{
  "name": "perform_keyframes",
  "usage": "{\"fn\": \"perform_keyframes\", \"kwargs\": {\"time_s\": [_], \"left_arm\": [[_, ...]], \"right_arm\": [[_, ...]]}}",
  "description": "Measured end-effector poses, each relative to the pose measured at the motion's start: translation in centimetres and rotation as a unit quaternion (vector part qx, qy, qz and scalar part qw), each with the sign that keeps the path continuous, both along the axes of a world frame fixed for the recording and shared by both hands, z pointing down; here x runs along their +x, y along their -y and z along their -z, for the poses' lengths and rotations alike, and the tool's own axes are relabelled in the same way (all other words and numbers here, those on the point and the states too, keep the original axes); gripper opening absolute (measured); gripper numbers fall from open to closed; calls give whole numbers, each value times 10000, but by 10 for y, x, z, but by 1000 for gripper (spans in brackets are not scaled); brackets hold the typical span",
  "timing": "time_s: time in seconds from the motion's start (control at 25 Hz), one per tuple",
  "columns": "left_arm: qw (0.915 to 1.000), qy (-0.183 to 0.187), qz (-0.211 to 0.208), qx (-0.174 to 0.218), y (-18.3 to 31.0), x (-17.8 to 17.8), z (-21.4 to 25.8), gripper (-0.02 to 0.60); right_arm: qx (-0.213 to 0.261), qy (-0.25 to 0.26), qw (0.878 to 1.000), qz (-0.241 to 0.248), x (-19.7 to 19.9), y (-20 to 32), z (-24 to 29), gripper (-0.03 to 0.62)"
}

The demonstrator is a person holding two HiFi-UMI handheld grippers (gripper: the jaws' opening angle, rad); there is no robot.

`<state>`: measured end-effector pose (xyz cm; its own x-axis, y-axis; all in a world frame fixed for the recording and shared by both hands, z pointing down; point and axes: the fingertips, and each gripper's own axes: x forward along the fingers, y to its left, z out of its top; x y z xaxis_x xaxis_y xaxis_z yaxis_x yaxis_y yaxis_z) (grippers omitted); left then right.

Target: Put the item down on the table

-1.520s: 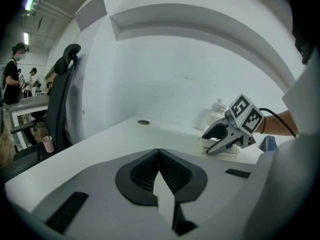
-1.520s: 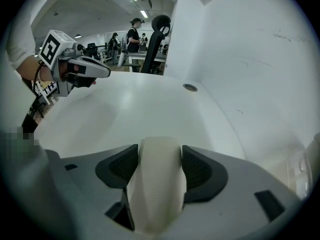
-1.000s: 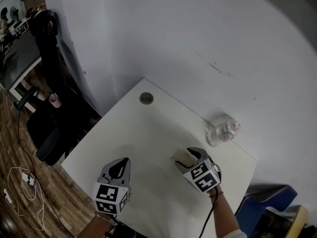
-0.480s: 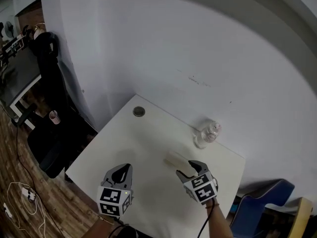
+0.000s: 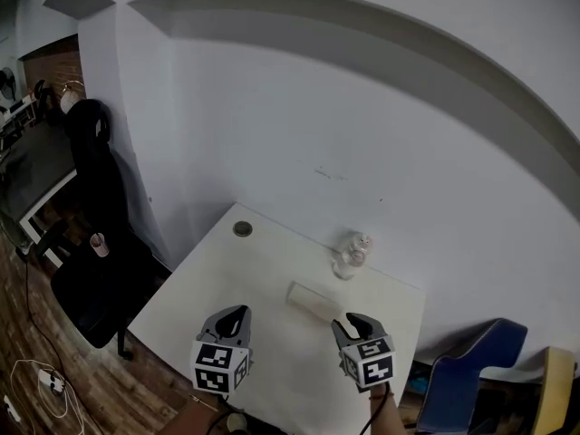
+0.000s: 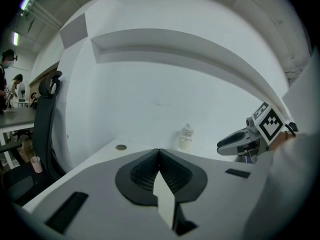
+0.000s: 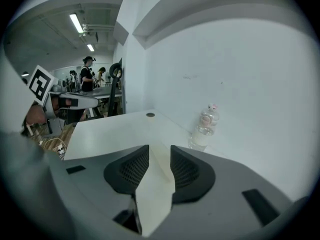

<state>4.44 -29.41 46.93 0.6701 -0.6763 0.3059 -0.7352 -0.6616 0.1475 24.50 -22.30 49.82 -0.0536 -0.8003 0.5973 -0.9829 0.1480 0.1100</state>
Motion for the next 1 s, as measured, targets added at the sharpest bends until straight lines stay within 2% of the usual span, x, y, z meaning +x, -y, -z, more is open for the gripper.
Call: {"fn": "perform_keyframes", "kwargs": {"time_s": [0.24, 0.4, 0.64, 0.8, 1.0], "left_arm": [[9995, -134, -203, 179, -11, 10, 23, 17], [9988, -206, -336, 283, -15, 19, 36, 17], [9972, -255, -511, 477, -16, 34, 53, 17], [9968, -268, -559, 510, -16, 41, 55, 17], [9965, -244, -623, 498, -20, 48, 53, 17]], "right_arm": [[700, 50, 9939, -853, 9, -33, 43, 91], [1072, -134, 9825, -1517, 27, -57, 61, 61], [1617, -44, 9594, -2312, 48, -87, 84, 48], [1724, 85, 9462, -2736, 60, -105, 82, 44], [1709, 142, 9426, -2864, 64, -116, 80, 44]]}}
